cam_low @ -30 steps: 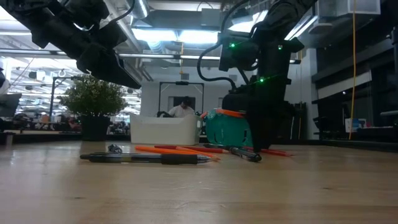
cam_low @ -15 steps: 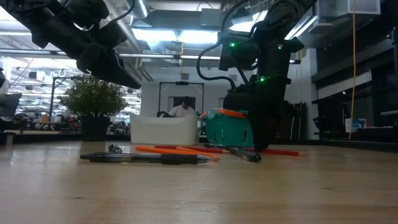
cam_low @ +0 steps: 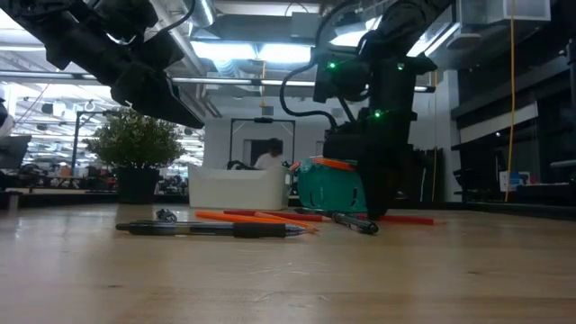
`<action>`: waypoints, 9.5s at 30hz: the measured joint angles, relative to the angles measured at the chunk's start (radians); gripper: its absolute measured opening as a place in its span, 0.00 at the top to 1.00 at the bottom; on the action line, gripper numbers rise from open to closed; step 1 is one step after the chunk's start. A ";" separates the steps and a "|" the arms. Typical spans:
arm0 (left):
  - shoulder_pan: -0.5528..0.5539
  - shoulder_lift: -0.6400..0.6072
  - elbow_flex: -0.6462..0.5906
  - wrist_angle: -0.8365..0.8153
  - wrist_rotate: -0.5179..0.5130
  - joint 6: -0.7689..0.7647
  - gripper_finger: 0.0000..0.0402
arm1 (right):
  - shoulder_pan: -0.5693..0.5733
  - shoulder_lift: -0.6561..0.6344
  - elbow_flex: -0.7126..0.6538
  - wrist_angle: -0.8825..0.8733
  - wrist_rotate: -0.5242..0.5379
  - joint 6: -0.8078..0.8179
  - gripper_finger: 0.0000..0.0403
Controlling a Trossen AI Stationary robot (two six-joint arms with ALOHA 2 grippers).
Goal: Sort pens & pencils
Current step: Put the right red pencil into the dark green bin, then put the left orange pencil into the dark green bin
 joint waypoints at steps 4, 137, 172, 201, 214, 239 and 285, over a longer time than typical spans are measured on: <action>0.000 0.000 0.000 0.000 0.000 -0.001 0.64 | 0.003 0.000 0.063 -0.044 -0.021 -0.040 0.92; 0.000 0.000 0.000 0.058 -0.001 -0.086 0.64 | -0.604 -0.284 -0.104 0.366 -0.133 -0.667 0.94; 0.000 0.000 0.000 0.054 0.000 -0.087 0.64 | -0.607 0.054 0.295 0.001 -0.158 -0.728 0.94; 0.000 0.000 0.000 0.054 -0.001 -0.060 0.64 | -0.599 0.051 0.294 -0.037 -0.158 -0.730 0.78; 0.000 -0.002 0.020 0.075 0.095 -0.042 0.64 | -0.539 -0.160 0.293 -0.061 -0.114 -0.760 0.78; -0.120 0.069 0.081 -0.045 0.017 -0.065 0.64 | -0.183 -0.618 -0.448 0.719 -0.016 -0.701 0.78; -0.281 0.793 0.551 -0.436 -0.004 0.053 0.64 | -0.069 -0.625 -0.632 0.888 0.027 -0.653 0.78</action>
